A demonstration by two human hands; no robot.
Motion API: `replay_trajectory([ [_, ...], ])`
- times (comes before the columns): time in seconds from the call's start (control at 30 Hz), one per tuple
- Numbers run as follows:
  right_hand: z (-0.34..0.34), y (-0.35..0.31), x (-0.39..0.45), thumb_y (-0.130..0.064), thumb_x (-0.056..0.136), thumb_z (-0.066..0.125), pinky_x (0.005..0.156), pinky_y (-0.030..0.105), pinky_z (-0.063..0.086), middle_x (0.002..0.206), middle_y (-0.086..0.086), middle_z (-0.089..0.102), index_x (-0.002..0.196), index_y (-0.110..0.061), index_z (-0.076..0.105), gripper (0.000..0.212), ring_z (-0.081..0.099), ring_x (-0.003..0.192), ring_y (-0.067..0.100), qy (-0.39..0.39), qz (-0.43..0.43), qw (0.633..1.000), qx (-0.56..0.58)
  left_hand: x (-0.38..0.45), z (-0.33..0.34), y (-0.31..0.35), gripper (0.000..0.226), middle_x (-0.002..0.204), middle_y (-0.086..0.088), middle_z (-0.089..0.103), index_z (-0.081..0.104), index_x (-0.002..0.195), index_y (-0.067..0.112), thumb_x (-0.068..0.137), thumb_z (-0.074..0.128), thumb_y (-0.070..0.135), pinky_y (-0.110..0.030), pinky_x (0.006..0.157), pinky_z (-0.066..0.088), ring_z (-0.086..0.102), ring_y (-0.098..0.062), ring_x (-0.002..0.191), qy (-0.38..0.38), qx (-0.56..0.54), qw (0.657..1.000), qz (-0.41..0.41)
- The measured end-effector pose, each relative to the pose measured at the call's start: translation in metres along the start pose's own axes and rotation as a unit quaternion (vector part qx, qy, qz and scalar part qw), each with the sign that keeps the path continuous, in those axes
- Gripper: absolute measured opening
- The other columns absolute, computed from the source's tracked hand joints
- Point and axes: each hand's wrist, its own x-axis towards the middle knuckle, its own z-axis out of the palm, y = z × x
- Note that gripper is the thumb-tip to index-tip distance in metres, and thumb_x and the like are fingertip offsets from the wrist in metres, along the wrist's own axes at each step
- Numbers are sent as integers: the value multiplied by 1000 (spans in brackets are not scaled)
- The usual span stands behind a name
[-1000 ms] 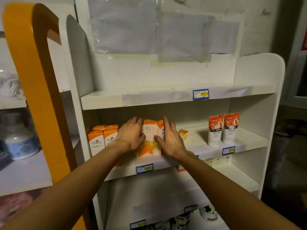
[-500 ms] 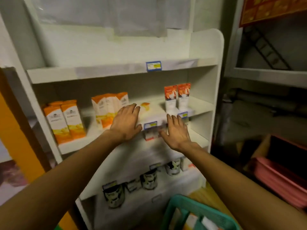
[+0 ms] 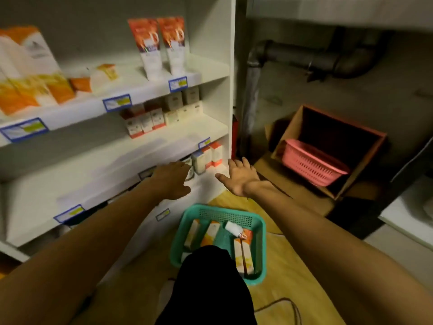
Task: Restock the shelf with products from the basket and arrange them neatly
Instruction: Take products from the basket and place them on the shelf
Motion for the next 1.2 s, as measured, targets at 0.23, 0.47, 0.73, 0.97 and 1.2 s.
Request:
replay_trajectory([
  [0.23, 93, 37, 32, -58, 95, 44, 117, 48, 21, 161, 15, 22, 155, -10, 17, 81, 14, 149, 36, -91, 79, 992, 33, 32, 100, 11, 54, 132, -10, 53, 49, 133, 15, 91, 59, 47, -39, 90, 47, 55, -29, 117, -99, -48, 993, 31],
  [0.47, 210, 44, 77, -55, 92, 53, 110, 49, 33, 150, 20, 37, 149, -7, 27, 79, 32, 139, 38, -142, 53, 987, 47, 76, 208, 0, 37, 128, -5, 59, 56, 123, 19, 91, 58, 38, -39, 94, 47, 57, -25, 115, -154, -74, 983, 59],
  [0.73, 315, 48, 137, -55, 93, 53, 111, 49, 31, 156, 20, 28, 150, -4, 24, 82, 25, 143, 39, -228, 44, 972, 18, 143, 321, -19, 59, 145, -12, 45, 39, 143, 15, 92, 57, 37, -43, 113, 31, 41, -31, 134, -174, -37, 981, 75],
  [0.97, 361, 45, 177, -70, 77, 63, 107, 51, 37, 143, 18, 45, 139, -8, 42, 90, 38, 134, 37, -204, 16, 979, -13, 189, 384, -24, 59, 146, -11, 45, 39, 143, 14, 91, 55, 37, -47, 118, 23, 40, -31, 135, -137, 14, 983, 121],
  [1.2, 376, 44, 191, -75, 66, 69, 102, 46, 35, 141, 14, 46, 136, -12, 46, 97, 37, 133, 34, -241, 52, 959, -139, 200, 411, -17, 71, 146, -14, 47, 35, 147, 8, 90, 54, 47, -48, 118, 20, 41, -33, 134, -128, 101, 978, 126],
])
